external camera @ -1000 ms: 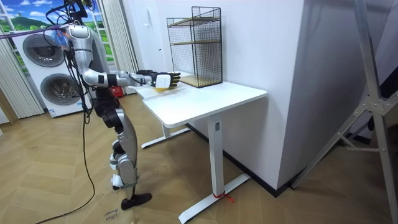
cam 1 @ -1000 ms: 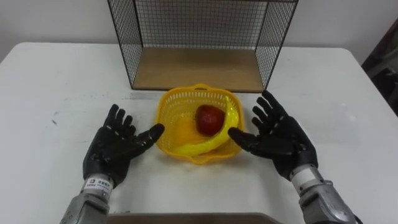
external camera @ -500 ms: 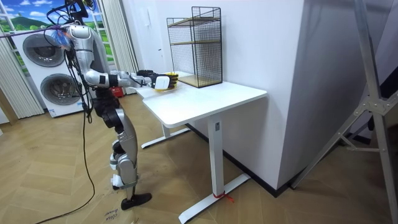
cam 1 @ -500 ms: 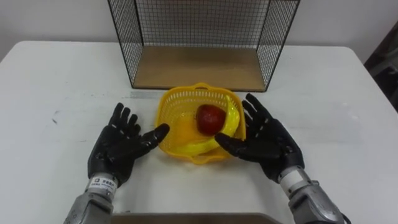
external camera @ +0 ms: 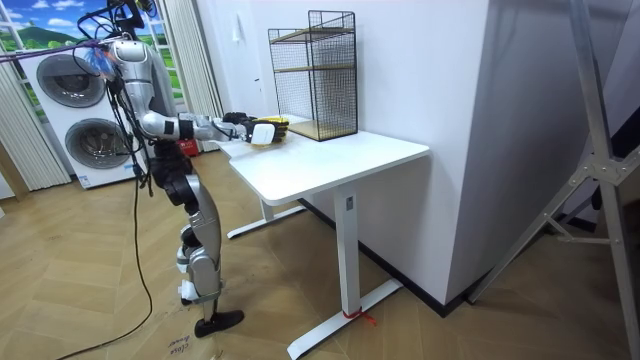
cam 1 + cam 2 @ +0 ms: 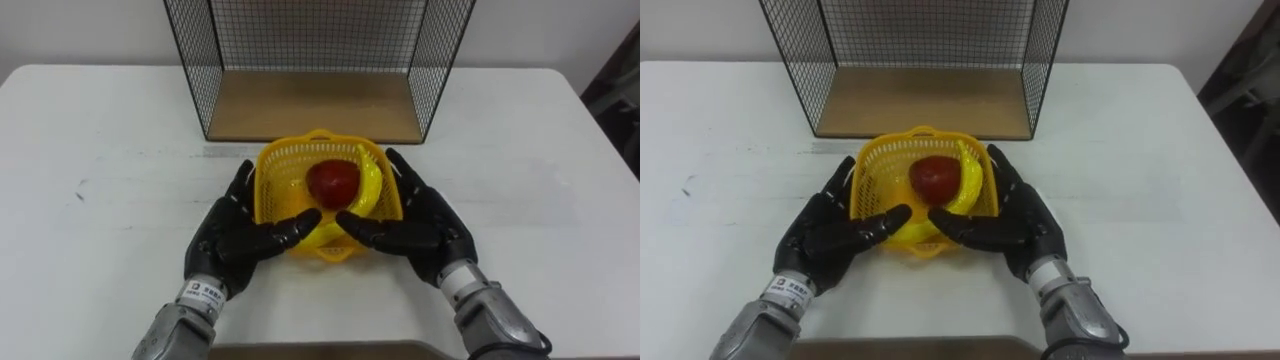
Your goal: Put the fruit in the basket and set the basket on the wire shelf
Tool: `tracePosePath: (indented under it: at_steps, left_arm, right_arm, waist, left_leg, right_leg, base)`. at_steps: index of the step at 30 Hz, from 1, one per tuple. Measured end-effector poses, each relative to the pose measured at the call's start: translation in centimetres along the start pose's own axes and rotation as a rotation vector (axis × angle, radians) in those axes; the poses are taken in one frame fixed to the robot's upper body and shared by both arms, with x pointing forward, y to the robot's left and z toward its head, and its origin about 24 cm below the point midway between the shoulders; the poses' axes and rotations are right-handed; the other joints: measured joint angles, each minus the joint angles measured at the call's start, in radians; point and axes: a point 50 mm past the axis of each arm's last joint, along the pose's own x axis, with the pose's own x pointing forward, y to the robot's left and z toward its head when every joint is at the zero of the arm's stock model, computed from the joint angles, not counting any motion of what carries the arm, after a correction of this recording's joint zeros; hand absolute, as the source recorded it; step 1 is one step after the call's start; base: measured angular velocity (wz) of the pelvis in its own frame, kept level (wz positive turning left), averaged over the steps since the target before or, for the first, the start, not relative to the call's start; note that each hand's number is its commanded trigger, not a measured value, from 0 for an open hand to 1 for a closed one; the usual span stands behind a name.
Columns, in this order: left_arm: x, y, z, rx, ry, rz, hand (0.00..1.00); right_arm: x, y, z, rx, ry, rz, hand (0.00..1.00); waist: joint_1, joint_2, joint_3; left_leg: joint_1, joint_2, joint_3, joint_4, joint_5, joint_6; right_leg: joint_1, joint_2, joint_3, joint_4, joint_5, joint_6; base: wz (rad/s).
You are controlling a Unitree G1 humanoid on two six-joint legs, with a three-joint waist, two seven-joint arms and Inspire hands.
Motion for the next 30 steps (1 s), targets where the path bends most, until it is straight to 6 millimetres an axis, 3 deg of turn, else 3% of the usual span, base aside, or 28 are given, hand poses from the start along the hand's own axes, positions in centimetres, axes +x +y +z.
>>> tracePosePath:
  at_steps: [7,14,30]
  left_arm:
    - [0.0,-0.4,0.0,0.004,0.001,-0.029,0.0]
    - [0.0,-0.7,0.1,0.009,-0.001,-0.049,0.0]
    - [0.2,-1.3,0.8,0.013,-0.039,-0.073,0.0]
  right_arm:
    - [0.0,-0.1,-0.2,0.029,0.0,-0.021,0.0]
    - [0.0,-0.2,-0.3,0.082,-0.014,-0.029,0.0]
    - [0.1,0.2,-0.1,0.116,-0.046,-0.041,0.0]
  waist:
    - [-0.01,-0.002,0.0018]
    - [-0.012,-0.012,0.0088]
    - [-0.023,-0.014,0.0072]
  left_leg:
    - [0.001,0.0,0.004,0.0,0.0,0.0]
    - [0.0,0.001,0.008,-0.001,0.0,0.0]
    - [0.002,0.002,0.013,0.0,0.0,0.0]
  right_leg:
    - [-0.001,0.0,0.002,0.0,0.0,-0.001]
    - [-0.004,0.002,0.008,0.0,0.001,0.0]
    - [-0.004,0.002,0.011,0.0,0.002,-0.001]
  base:
    - [-0.01]
    - [-0.01]
    - [0.0]
